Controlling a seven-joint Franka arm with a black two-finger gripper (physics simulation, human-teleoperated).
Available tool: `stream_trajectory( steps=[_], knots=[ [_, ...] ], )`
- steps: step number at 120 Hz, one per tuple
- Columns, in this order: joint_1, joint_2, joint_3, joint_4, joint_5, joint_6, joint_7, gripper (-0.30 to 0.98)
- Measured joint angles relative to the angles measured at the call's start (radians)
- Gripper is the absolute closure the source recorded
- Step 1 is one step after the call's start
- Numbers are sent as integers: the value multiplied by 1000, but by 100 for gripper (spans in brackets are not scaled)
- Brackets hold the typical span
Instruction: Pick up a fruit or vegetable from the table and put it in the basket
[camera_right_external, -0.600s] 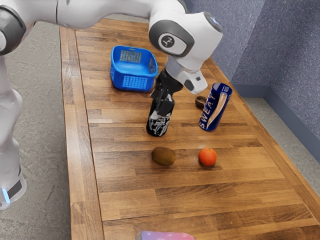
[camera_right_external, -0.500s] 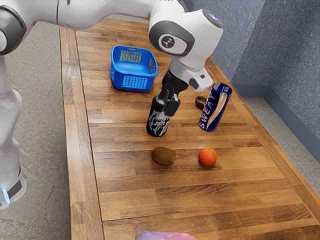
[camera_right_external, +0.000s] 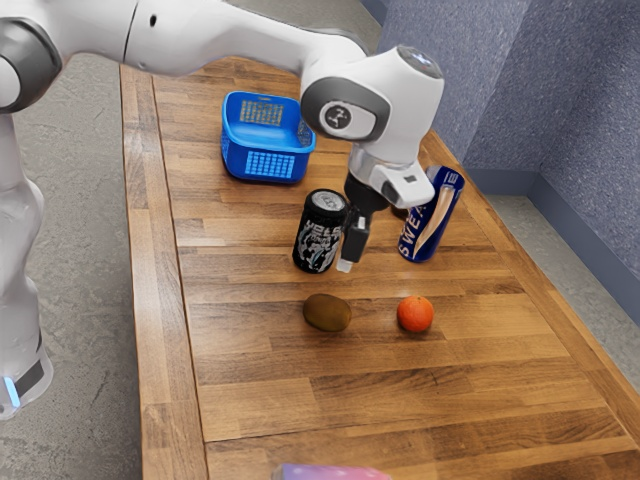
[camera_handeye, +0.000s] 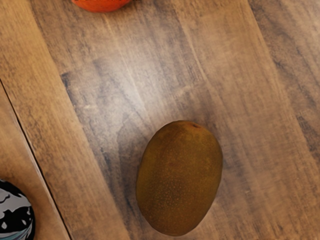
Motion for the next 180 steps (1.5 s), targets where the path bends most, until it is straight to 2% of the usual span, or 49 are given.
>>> stream_trajectory(
  steps=[62,180],
  knots=[
    [-1,-8,0,-34,-83,27,185,0],
    [-3,-41,23,-185,-118,116,291,0]
  ],
)
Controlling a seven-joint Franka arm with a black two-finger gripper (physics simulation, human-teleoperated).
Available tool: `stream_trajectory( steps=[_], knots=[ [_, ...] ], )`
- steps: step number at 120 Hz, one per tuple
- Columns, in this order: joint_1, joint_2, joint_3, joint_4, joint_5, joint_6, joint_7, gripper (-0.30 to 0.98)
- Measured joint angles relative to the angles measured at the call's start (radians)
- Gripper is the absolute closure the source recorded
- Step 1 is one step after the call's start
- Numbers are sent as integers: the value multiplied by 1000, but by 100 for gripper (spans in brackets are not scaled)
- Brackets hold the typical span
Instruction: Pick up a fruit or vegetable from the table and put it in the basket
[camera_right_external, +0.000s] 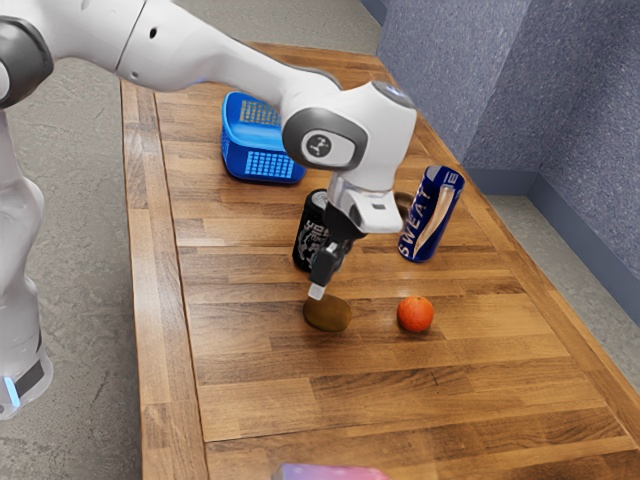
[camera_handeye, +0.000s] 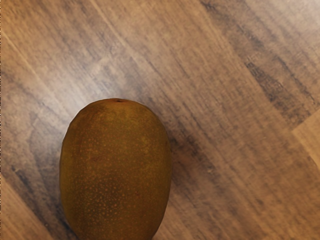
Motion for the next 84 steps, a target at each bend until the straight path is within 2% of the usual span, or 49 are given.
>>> stream_trajectory(
  steps=[84],
  knots=[
    [24,67,22,-1,2,60,15,0]
  ],
)
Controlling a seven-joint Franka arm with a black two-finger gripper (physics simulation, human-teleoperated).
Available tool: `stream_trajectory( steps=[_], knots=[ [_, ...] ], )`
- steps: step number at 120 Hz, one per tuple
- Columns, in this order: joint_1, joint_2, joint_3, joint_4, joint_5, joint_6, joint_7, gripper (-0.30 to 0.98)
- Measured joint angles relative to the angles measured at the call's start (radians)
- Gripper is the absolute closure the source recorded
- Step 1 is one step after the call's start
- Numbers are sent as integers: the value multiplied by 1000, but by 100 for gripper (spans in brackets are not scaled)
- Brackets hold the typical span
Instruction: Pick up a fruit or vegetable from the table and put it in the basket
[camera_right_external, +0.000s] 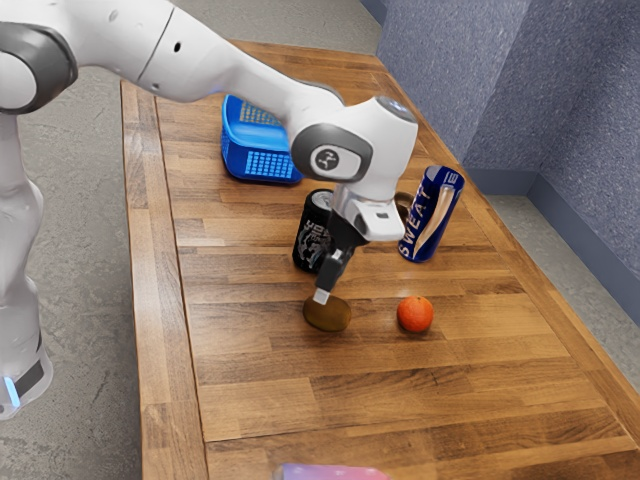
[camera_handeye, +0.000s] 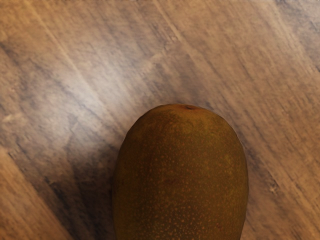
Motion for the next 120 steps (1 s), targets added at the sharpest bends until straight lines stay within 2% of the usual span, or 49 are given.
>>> stream_trajectory(
  steps=[120],
  knots=[
    [-9,53,-9,-38,-36,134,2,0]
  ],
)
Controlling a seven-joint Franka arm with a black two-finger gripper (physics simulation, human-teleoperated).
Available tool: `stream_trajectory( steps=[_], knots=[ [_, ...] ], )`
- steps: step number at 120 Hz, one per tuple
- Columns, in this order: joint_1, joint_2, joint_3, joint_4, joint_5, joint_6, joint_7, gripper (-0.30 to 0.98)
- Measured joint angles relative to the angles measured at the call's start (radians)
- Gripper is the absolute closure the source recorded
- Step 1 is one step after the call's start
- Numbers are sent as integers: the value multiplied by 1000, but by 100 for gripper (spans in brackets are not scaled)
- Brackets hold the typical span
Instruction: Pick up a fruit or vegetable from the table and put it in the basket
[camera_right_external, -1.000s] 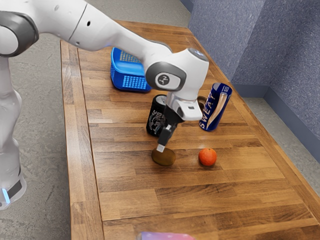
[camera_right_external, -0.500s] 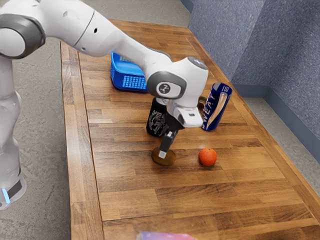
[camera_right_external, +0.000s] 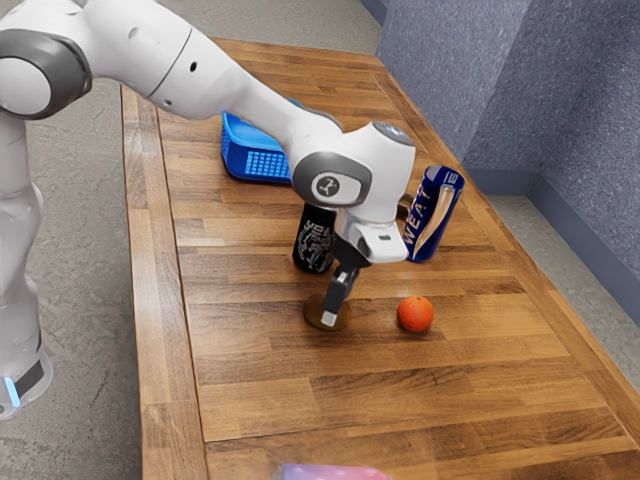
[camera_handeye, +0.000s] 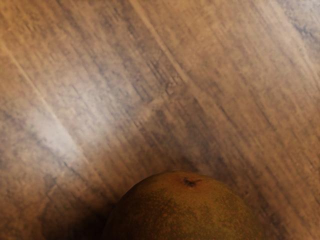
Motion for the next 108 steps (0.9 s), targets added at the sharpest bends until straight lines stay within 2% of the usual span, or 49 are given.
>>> stream_trajectory(
  steps=[50,67,81,108],
  knots=[
    [-7,5,1,-31,-20,16,0,0],
    [1,5,2,-51,-29,34,-19,27],
    [10,5,2,-53,-27,43,-37,43],
    [19,-25,3,-33,-18,51,-65,45]
  ],
)
